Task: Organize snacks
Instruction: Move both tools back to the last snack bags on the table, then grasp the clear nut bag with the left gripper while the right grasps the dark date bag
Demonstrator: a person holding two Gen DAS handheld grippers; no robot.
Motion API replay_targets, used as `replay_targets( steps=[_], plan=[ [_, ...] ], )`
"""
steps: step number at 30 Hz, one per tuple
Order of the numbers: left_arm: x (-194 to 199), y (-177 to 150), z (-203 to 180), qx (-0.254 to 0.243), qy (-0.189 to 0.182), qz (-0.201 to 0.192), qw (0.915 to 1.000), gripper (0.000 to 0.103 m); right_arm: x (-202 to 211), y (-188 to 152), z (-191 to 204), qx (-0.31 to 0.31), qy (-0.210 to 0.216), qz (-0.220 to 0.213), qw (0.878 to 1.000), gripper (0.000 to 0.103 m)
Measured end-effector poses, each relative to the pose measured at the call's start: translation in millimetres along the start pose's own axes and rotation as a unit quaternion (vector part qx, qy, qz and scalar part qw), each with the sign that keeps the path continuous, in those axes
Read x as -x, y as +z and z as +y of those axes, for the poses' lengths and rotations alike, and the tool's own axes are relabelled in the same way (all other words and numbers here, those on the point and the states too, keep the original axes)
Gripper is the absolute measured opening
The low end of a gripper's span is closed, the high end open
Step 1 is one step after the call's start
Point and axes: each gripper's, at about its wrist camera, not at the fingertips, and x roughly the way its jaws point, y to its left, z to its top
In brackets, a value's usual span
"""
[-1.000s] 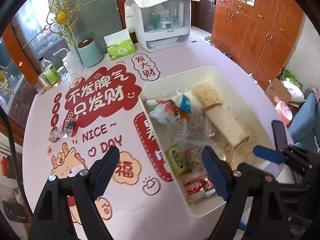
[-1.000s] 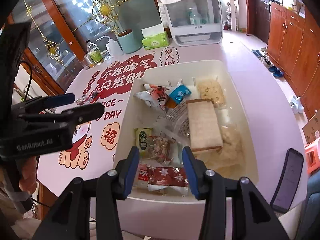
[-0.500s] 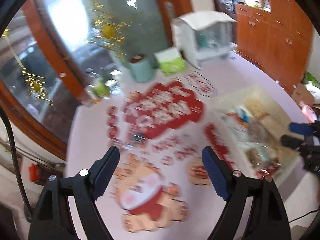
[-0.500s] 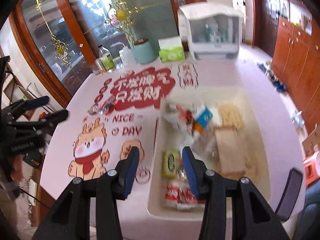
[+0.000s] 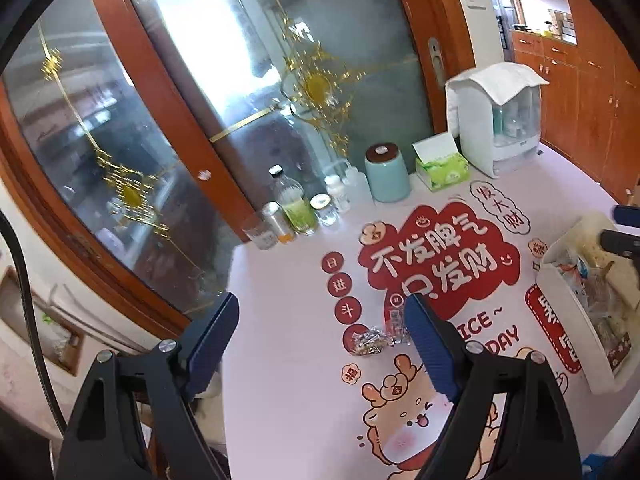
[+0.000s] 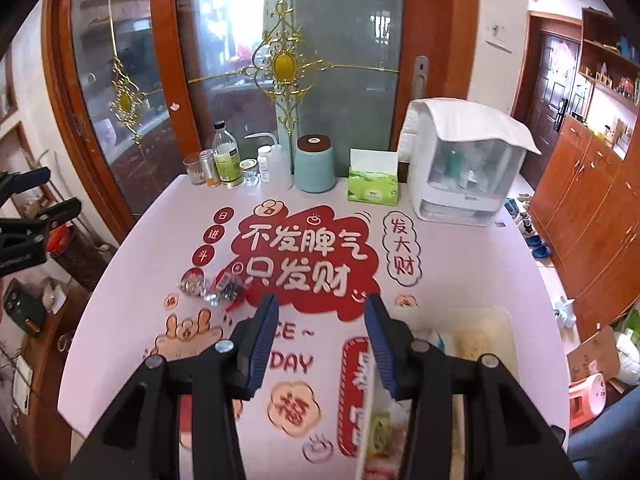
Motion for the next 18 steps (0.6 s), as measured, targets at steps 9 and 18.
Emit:
replay_targets(
  steps=[9,18],
  plan=[
    [-119.8,-26.6,4.5,-0.071,-0.086,0.079,0.9906,0.084,-116.8,25.3,55.2,-0.067,0.064,0.12,0.988,0.045],
    [-231.9,-83.3,-22.1,-0.12,-0.144,0.128,0.974,0.084,-223.4,11.0,83.0,-0.134,0.101,0.206,0.964,0.045]
  ],
)
